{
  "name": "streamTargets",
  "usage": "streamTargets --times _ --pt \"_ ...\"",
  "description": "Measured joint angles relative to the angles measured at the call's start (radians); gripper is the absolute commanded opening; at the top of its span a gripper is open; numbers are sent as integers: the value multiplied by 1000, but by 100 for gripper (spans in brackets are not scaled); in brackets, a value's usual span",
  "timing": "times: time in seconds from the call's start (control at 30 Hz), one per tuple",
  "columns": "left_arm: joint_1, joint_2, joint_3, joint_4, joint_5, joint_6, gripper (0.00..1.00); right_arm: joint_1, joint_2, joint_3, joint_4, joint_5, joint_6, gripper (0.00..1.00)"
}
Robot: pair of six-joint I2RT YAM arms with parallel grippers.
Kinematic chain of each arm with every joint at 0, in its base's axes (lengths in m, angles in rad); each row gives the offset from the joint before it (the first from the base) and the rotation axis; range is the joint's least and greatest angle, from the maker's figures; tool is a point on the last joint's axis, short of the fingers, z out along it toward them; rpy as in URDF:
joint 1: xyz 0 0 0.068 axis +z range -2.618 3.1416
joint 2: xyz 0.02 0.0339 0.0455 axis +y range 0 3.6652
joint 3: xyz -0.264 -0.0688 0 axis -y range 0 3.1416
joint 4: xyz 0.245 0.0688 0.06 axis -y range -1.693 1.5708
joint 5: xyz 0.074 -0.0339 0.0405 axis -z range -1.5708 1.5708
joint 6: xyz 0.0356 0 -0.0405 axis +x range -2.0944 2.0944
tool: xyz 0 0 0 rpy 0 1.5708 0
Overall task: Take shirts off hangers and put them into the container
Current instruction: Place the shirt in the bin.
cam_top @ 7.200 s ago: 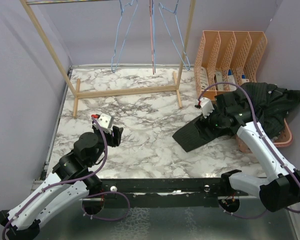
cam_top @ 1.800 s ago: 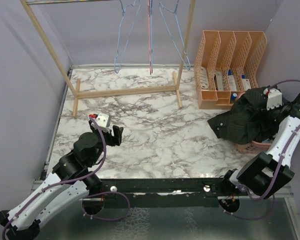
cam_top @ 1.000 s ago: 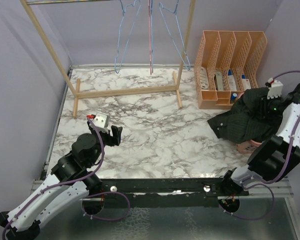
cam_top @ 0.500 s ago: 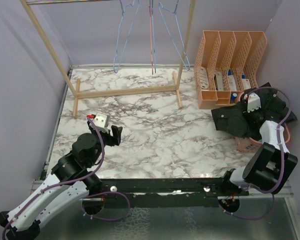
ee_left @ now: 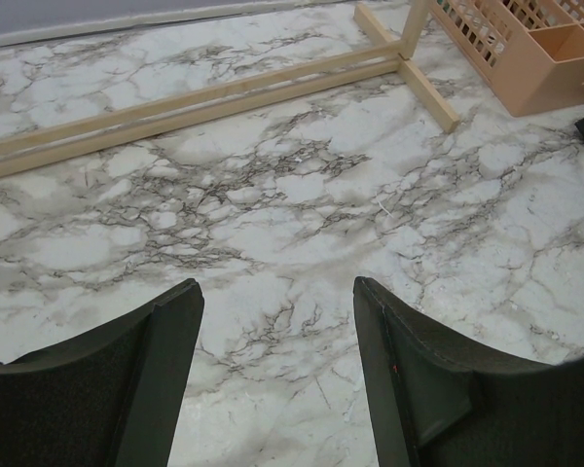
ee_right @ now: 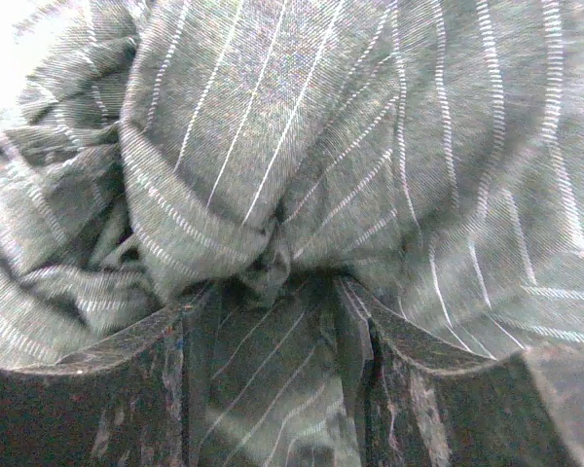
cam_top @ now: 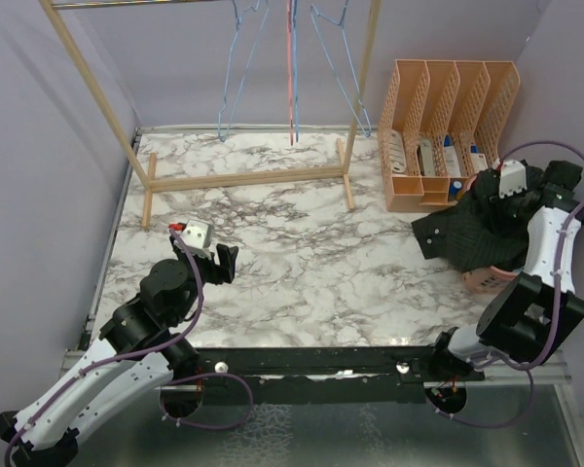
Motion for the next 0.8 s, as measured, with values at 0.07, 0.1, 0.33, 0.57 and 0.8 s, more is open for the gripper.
streamTargets --times 0.07,0.1,0.33,0.57,0.8 --pt "0 -2 0 0 0 0 66 -3 0 90 -100 -14 3 53" --pt "0 -4 0 0 0 0 66 -3 -1 132 -139 -21 5 56" --pt "1 -10 -3 0 0 0 66 40 -51 430 -369 -61 16 76" --pt "1 -15 -3 0 0 0 66 630 -85 444 -424 137 132 79" --pt "1 -15 -3 0 1 0 66 896 -23 246 -362 359 199 89"
